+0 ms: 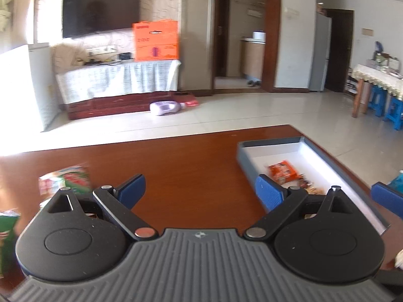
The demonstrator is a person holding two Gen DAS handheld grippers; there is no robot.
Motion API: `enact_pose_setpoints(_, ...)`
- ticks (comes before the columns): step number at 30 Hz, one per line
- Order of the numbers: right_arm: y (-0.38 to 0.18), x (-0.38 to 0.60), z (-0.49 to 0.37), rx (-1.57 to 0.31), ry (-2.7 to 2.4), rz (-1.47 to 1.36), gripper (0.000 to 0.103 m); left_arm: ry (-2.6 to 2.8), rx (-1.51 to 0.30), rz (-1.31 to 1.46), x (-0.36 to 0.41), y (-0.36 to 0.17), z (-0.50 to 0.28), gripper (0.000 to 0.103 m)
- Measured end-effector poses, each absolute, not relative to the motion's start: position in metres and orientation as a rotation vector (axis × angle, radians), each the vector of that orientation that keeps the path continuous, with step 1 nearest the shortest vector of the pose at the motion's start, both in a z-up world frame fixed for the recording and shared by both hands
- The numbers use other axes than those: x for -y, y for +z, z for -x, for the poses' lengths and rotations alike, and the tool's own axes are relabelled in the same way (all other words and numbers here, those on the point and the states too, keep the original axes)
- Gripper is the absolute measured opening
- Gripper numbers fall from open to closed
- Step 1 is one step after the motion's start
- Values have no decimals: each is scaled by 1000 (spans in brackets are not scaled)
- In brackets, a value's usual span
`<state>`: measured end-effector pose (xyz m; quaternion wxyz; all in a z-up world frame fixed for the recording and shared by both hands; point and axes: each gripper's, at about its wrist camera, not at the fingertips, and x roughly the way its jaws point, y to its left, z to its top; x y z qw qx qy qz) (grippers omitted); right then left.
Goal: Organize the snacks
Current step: 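Move the left tool to one shrimp-chip bag while the right approaches the other, then close the left gripper on a green shrimp-chip bag while the right grasps the other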
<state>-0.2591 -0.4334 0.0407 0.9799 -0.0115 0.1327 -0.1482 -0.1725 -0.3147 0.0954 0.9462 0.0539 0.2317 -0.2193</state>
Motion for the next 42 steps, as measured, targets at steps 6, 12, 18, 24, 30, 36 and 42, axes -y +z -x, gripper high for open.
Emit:
enact_pose_setpoints(6, 43, 394, 239, -301, -160, 0, 77, -310, -451, -118, 241, 96, 185, 96)
enact_pose_setpoints(12, 44, 340, 216, -318, -17, 20, 77, -184, -464, -114, 152, 93, 183, 98)
enact_pose_setpoints(18, 44, 303, 199, -338, 62, 12, 77, -86, -515, -125, 83, 77, 161, 98)
enact_pose_setpoints(24, 42, 280, 178, -380, 79, 39, 77, -73, -564, -94, 45, 60, 138, 98)
enact_pose_setpoints(30, 41, 263, 143, -415, 76, 20, 77, -49, -583, -94, 25, 44, 119, 100)
enact_pose_setpoints(36, 38, 247, 90, -464, 74, 78, 81, -64, -586, -79, 23, 44, 109, 101)
enact_pose_setpoints(42, 26, 236, 38, -536, 37, 144, 87, -53, -623, -100, 20, 36, 91, 101)
